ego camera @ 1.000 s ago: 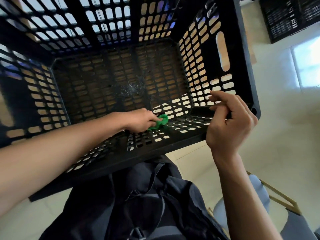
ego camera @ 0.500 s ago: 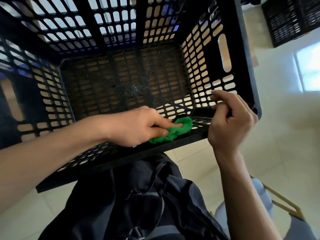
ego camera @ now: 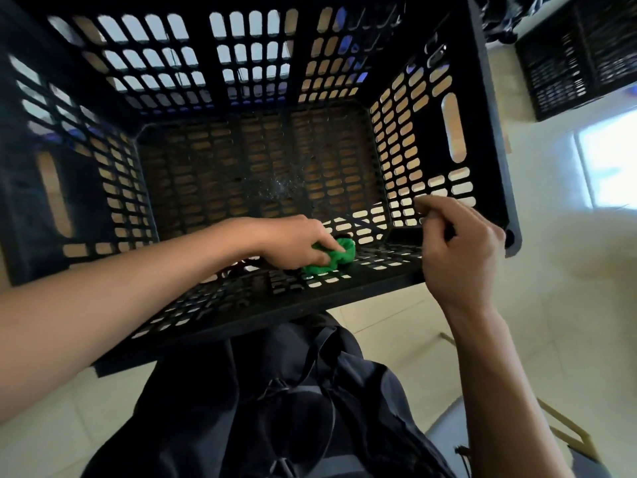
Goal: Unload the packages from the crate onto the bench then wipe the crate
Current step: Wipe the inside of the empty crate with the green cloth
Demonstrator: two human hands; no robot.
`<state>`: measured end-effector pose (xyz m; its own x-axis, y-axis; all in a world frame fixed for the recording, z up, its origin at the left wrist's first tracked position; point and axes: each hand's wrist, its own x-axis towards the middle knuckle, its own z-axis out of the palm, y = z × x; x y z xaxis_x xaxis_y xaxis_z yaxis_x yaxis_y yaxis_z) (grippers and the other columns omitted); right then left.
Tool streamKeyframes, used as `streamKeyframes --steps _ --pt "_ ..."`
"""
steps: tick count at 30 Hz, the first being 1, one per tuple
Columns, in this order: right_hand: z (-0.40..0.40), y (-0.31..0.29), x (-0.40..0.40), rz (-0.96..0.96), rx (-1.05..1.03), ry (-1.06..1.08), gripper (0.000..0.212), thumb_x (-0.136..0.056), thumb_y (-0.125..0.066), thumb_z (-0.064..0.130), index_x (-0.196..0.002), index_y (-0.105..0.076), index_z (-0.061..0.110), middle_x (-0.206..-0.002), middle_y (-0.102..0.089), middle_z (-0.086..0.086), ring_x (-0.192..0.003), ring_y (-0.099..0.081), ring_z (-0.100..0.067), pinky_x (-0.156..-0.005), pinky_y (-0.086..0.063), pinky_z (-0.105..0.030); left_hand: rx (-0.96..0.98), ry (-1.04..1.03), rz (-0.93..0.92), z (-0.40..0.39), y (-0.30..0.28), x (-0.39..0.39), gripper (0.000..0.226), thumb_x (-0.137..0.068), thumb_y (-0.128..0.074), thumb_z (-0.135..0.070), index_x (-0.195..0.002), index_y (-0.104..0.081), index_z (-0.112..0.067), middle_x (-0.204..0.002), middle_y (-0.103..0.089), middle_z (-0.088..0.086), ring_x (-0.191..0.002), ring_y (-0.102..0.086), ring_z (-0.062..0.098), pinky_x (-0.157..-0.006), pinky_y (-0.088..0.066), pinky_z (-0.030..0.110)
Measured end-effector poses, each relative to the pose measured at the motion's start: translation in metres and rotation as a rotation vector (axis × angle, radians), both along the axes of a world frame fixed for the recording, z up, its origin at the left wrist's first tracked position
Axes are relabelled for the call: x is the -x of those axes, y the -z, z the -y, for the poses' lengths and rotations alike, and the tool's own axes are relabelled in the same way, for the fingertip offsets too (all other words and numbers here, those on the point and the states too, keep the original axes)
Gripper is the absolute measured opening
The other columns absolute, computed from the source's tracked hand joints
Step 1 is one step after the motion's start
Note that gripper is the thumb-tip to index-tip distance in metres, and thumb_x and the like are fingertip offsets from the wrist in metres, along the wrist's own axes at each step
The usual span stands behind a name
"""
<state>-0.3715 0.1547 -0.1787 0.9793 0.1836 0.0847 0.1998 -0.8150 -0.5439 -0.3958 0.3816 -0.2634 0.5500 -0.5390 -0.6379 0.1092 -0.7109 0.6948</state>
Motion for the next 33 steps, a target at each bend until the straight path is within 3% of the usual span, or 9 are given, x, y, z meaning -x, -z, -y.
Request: streamKeyframes --steps 3,6,9,11,14,17,20,25,33 --pt "-0.003 -0.012 -0.013 -0.276 0.213 -0.19 0.033 -0.102 -0.056 0.03 -0.134 -0.064 0.028 -0.119 -0.071 0.007 -0.101 -0.061 -0.007 -0.084 -0.053 -0.031 0.079 -0.167 0.023 -0.002 -0.012 -0.001 0.046 -0.096 -0.066 -0.04 -0.141 -0.052 -0.039 -0.141 -0.055 -0.007 -0.119 -0.053 0.012 -0.098 -0.04 0.029" --pt "-0.023 -0.013 -0.032 -0.567 0.37 -0.453 0.049 -0.098 -0.062 0.041 -0.145 -0.051 0.036 -0.128 -0.063 0.012 -0.105 -0.056 -0.008 -0.083 -0.04 -0.023 0.147 -0.333 -0.04 -0.003 -0.023 -0.007 0.069 -0.088 -0.077 -0.038 -0.141 -0.033 -0.033 -0.137 -0.057 -0.005 -0.115 -0.058 0.012 -0.089 -0.046 0.025" --pt "-0.055 -0.01 -0.039 -0.749 0.461 -0.674 0.05 -0.092 -0.068 0.045 -0.14 -0.057 0.034 -0.123 -0.067 0.005 -0.107 -0.062 -0.016 -0.086 -0.049 -0.031 0.14 -0.425 -0.151 -0.005 -0.027 -0.004 0.094 -0.084 -0.083 -0.033 -0.15 -0.016 -0.024 -0.137 -0.059 0.0 -0.114 -0.061 0.016 -0.091 -0.052 0.027" --pt "-0.071 -0.006 -0.041 -0.752 0.561 -0.769 0.054 -0.09 -0.07 0.048 -0.139 -0.059 0.03 -0.127 -0.067 0.0 -0.116 -0.061 -0.02 -0.096 -0.05 -0.037 0.166 -0.497 -0.249 -0.007 -0.027 0.002 0.103 -0.085 -0.082 -0.021 -0.156 -0.008 -0.023 -0.135 -0.058 0.001 -0.117 -0.061 0.019 -0.101 -0.052 0.037" --pt "-0.083 0.0 -0.047 -0.774 0.574 -0.842 0.056 -0.09 -0.072 0.043 -0.143 -0.056 0.033 -0.137 -0.063 0.003 -0.123 -0.058 -0.018 -0.104 -0.047 -0.038 0.226 -0.586 -0.389 -0.014 -0.026 0.006 0.109 -0.086 -0.077 -0.007 -0.161 -0.001 -0.028 -0.143 -0.051 0.005 -0.126 -0.055 0.023 -0.108 -0.049 0.041" --pt "-0.085 0.007 -0.056 -0.801 0.599 -0.916 0.053 -0.092 -0.072 0.035 -0.143 -0.056 0.035 -0.141 -0.061 0.001 -0.126 -0.056 -0.02 -0.106 -0.045 -0.037 0.244 -0.585 -0.428 -0.018 -0.028 0.003 0.112 -0.088 -0.072 -0.009 -0.161 0.008 -0.035 -0.169 -0.019 0.006 -0.149 -0.032 0.024 -0.107 -0.039 0.028" --pt "-0.085 0.013 -0.062 -0.798 0.635 -0.998 0.054 -0.09 -0.074 0.038 -0.142 -0.057 0.032 -0.141 -0.06 0.001 -0.128 -0.055 -0.021 -0.106 -0.044 -0.036 0.238 -0.617 -0.438 -0.019 -0.029 0.005 0.111 -0.089 -0.067 -0.011 -0.16 0.014 -0.038 -0.171 -0.001 -0.004 -0.155 -0.009 0.016 -0.103 -0.026 0.023" --pt "-0.085 0.019 -0.067 -0.761 0.552 -1.116 0.045 -0.087 -0.073 0.046 -0.127 -0.064 0.028 -0.112 -0.066 0.006 -0.103 -0.059 -0.016 -0.077 -0.043 -0.025 0.222 -0.657 -0.435 -0.011 -0.029 0.009 0.11 -0.088 -0.063 -0.008 -0.16 0.015 -0.036 -0.171 -0.004 -0.007 -0.155 -0.008 0.011 -0.111 -0.02 0.023" --pt "-0.087 0.027 -0.06 -0.777 0.535 -1.295 0.054 -0.094 -0.067 0.038 -0.143 -0.049 0.026 -0.142 -0.056 -0.007 -0.127 -0.053 -0.026 -0.107 -0.044 -0.038 0.131 -0.727 -0.318 -0.01 -0.05 0.025 0.09 -0.092 -0.056 -0.009 -0.163 -0.007 -0.034 -0.168 -0.022 -0.005 -0.153 -0.022 0.012 -0.124 -0.02 0.03"
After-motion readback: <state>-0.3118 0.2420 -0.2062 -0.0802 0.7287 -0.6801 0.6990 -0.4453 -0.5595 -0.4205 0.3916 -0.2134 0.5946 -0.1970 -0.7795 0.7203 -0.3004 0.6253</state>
